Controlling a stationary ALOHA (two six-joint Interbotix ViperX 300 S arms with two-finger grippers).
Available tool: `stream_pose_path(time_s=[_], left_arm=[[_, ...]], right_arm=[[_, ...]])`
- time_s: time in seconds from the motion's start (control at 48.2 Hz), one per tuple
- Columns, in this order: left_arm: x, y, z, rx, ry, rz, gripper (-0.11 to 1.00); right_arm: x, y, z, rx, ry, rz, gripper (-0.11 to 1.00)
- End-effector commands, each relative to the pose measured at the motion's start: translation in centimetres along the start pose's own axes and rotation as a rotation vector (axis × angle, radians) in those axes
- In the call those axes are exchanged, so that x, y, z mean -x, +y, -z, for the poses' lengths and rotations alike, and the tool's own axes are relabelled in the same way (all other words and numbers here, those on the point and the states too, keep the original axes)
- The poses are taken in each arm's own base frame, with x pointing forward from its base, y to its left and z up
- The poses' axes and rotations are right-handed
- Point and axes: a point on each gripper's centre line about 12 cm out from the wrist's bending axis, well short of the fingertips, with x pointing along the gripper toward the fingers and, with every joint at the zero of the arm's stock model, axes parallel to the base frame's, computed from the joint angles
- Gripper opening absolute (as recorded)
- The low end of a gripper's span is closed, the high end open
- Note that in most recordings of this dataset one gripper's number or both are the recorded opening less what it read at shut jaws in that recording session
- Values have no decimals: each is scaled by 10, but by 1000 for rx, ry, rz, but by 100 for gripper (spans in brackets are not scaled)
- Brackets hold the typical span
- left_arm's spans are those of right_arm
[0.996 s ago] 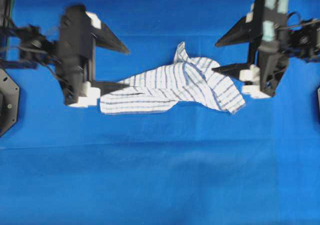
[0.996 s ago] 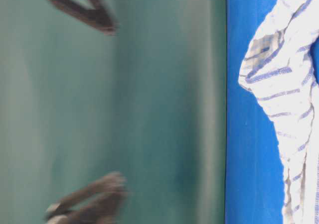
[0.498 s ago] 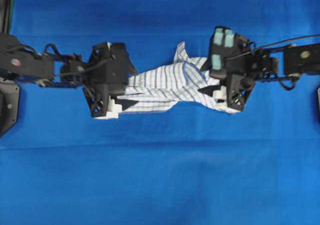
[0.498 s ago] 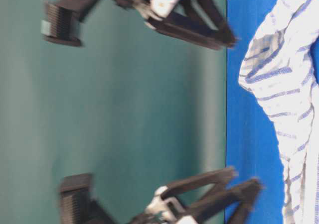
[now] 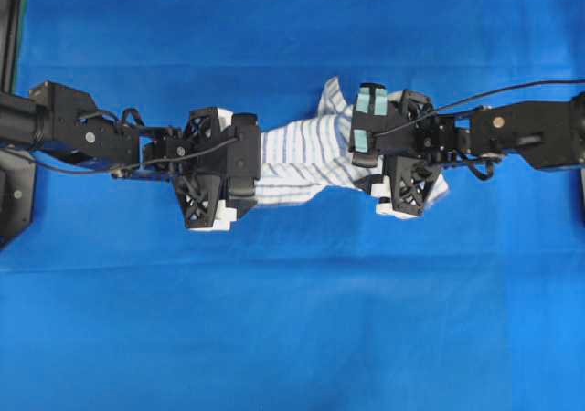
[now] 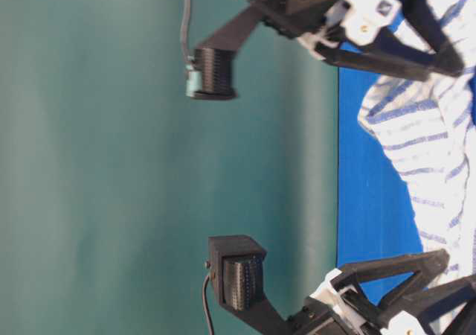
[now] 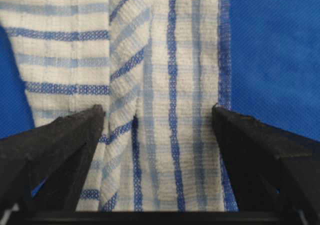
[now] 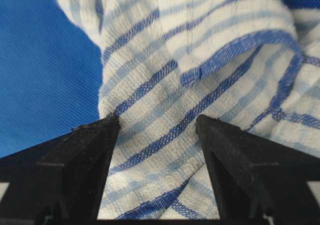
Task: Lift the towel with both arms.
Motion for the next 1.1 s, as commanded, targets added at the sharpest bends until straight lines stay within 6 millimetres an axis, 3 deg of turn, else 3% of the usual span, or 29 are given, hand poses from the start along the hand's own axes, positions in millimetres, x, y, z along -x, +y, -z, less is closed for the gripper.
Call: stream_pose_path(time_s=[0.0,0.228,0.374,0.436,0.477,0.643,0.706,0.892,1.079], left_arm=[[-1,-1,-3,-1,-9,1,87],[-2,-1,-1,2,-5,1,86],[-2,1,-1,7,0,-3,81],[-2,1,0,8,6,-2,69],[-2,1,0,11,9,-2,59],[-1,4,3,17,24,-5,13],[-1,6,2,21,23,-10,3],[2,9,-2,27,20,-15,4],[28,11,-27,30,-9,-15,4]], right_arm=[[0,1,-6,-3,-26,-5,66],[-2,1,-5,-3,-24,-5,66],[-2,1,-5,-3,-24,-5,64],[-2,1,-5,-3,-23,-5,61],[-2,1,-5,-2,-24,-5,52],[-2,1,-4,-3,-21,-5,6],[-2,1,-4,-5,-21,-5,3],[5,2,-13,-19,-48,-7,3],[45,2,-38,-45,-157,-16,3]])
